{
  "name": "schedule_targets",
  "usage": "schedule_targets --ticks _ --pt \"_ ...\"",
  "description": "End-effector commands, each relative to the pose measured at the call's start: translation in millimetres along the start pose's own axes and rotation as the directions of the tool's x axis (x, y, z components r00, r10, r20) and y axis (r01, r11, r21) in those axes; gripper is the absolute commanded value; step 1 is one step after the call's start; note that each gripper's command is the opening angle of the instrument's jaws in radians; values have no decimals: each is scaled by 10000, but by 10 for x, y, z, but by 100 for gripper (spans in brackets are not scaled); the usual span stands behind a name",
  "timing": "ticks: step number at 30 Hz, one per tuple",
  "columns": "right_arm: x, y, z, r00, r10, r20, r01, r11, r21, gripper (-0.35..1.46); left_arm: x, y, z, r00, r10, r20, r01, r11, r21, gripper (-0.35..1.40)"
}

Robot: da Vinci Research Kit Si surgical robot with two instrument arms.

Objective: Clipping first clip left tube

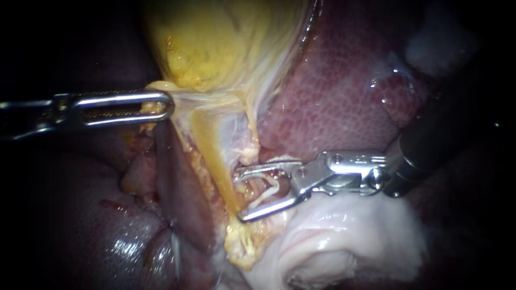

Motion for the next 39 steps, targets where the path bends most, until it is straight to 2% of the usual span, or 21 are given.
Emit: schedule_targets --ticks 1,4,8,18,27,39 --pt "-1 -1 3 10000 49 2 -49 9999 89 56 0 0 0 10000 -2 -2 2 10000 28 -35" --pt "-7 -4 11 9998 218 28 -219 9990 392 57 0 0 0 10000 -2 -2 2 10000 28 -35" --pt "-15 -16 18 9988 474 120 -484 9943 953 57 0 2 0 10000 0 -7 0 10000 41 -35" --pt "-17 -41 30 9942 1033 309 -1073 9759 1901 57 0 31 -6 10000 2 -32 -2 10000 76 -35" --pt "-27 -44 49 9922 1192 355 -1241 9661 2265 56 -2 31 0 10000 -10 -21 10 10000 52 -35" --pt "-39 -37 74 9921 1186 396 -1246 9650 2307 52 -3 21 10 10000 -29 18 29 10000 -33 -35"
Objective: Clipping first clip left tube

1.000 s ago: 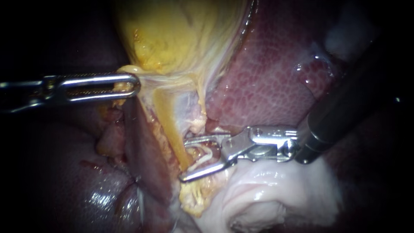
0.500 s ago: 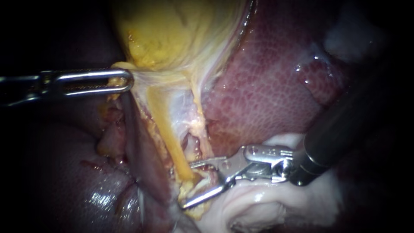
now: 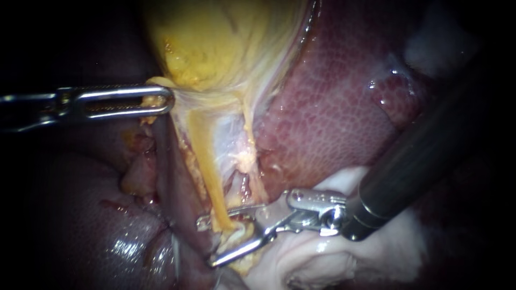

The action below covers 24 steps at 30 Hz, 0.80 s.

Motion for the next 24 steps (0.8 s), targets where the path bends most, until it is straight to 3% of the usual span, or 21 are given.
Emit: schedule_targets --ticks 1,3,4,6,24 --pt "0 1 -2 10000 4 -6 -4 10000 -29 49 0 -1 -1 10000 5 1 -5 10000 -16 -35" --pt "0 4 -7 10000 67 -34 -68 9999 -92 30 0 -1 -1 10000 5 -8 -5 10000 9 -35" --pt "-1 4 -11 9995 303 -37 -303 9995 -16 2 0 -1 -1 10000 5 -8 -5 10000 10 -35" --pt "1 6 -21 9966 642 517 -628 9976 -282 -35 0 -1 -2 10000 7 -10 -7 10000 14 -35" --pt "-1 10 -27 9957 665 649 -643 9973 -343 -35 0 0 -5 10000 11 -19 -11 10000 32 -35"
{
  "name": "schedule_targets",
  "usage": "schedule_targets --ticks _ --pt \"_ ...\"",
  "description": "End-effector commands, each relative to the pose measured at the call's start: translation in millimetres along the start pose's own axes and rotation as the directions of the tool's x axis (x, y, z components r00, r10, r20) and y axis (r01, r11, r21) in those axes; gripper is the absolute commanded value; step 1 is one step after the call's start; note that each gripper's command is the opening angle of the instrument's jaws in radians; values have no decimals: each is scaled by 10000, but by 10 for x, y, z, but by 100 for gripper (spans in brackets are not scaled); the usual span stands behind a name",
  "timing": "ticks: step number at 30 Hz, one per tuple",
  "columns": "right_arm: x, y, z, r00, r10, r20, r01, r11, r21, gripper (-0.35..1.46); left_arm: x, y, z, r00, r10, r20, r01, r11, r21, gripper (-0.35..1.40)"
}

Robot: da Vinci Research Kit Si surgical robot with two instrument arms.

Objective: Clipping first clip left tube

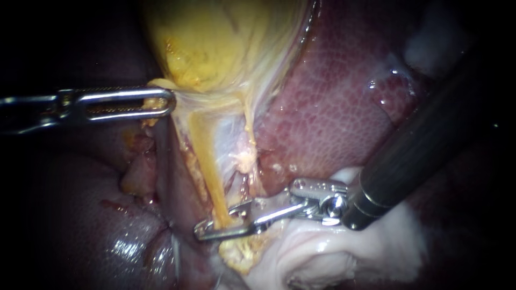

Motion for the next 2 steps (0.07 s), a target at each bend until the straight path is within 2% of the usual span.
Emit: schedule_targets --ticks 1,2 --pt "-1 1 -1 10000 2 0 -2 10000 -3 -35 0 0 0 10000 2 -1 -2 10000 6 -35" --pt "-1 1 -2 10000 2 1 -2 10000 -2 -35 0 0 0 10000 3 -1 -3 10000 7 -35"
